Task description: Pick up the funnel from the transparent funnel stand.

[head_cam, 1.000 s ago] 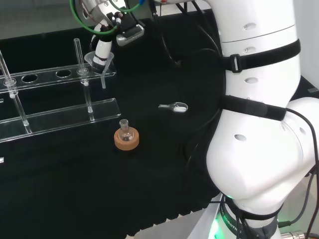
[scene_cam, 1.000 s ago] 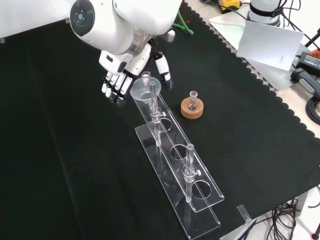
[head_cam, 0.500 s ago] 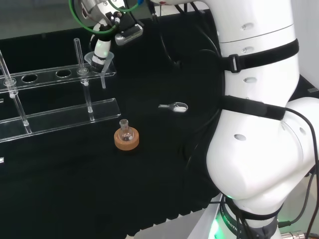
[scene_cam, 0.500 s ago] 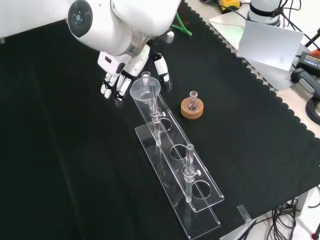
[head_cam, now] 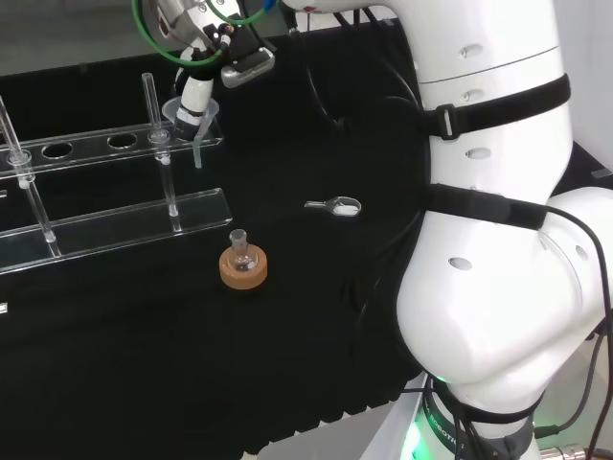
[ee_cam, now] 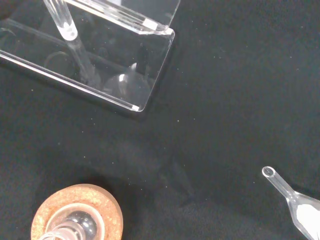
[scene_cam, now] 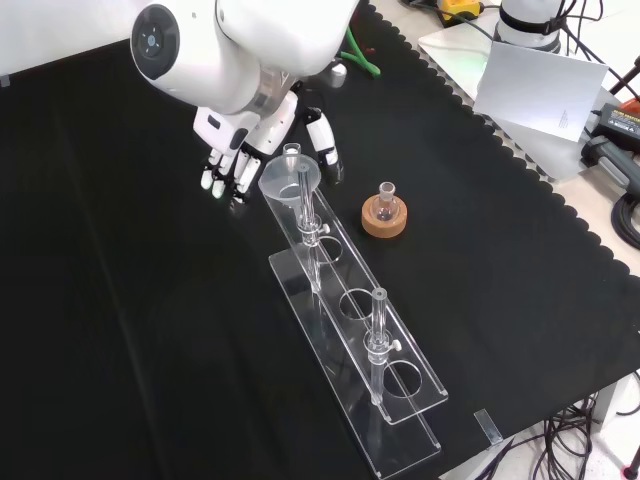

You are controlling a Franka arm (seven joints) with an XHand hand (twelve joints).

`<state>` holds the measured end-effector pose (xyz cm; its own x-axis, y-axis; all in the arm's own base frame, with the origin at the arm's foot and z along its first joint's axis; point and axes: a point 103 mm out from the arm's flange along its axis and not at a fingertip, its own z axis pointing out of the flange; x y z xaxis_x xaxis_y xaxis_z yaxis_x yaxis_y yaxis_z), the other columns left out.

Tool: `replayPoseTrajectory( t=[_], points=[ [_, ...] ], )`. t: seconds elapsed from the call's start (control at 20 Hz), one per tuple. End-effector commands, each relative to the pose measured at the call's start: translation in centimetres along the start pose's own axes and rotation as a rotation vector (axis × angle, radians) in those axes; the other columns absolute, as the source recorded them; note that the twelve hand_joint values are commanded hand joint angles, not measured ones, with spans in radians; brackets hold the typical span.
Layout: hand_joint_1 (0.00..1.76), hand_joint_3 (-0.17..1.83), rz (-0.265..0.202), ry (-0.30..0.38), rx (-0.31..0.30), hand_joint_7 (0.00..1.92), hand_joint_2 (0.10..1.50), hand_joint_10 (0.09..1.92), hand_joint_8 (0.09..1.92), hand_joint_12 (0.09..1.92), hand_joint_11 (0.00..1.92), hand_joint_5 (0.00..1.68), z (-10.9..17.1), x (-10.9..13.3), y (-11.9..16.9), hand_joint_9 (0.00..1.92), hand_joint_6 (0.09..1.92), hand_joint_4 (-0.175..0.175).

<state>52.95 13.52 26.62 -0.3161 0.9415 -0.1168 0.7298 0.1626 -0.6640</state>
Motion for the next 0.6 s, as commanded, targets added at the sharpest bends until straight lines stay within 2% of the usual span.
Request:
replayPoseTrajectory(
  t=[0.05,0.25,0.6],
  points=[
    [0.60,0.02,0.004,0.003,0.000,0.36,0.73,0.39,0.35,0.09,0.00,0.16,-0.07,-0.21,-0.20,0.03,0.09,-0.024],
    [0.60,0.02,0.005,0.015,0.001,0.39,0.73,0.57,0.42,0.09,0.00,0.18,0.00,-0.38,-0.41,0.00,0.09,-0.022],
    [0.60,0.02,-0.003,0.020,-0.003,0.50,0.74,0.74,0.46,0.09,0.00,0.26,0.20,-0.13,-0.49,0.00,0.09,-0.014]
  ],
)
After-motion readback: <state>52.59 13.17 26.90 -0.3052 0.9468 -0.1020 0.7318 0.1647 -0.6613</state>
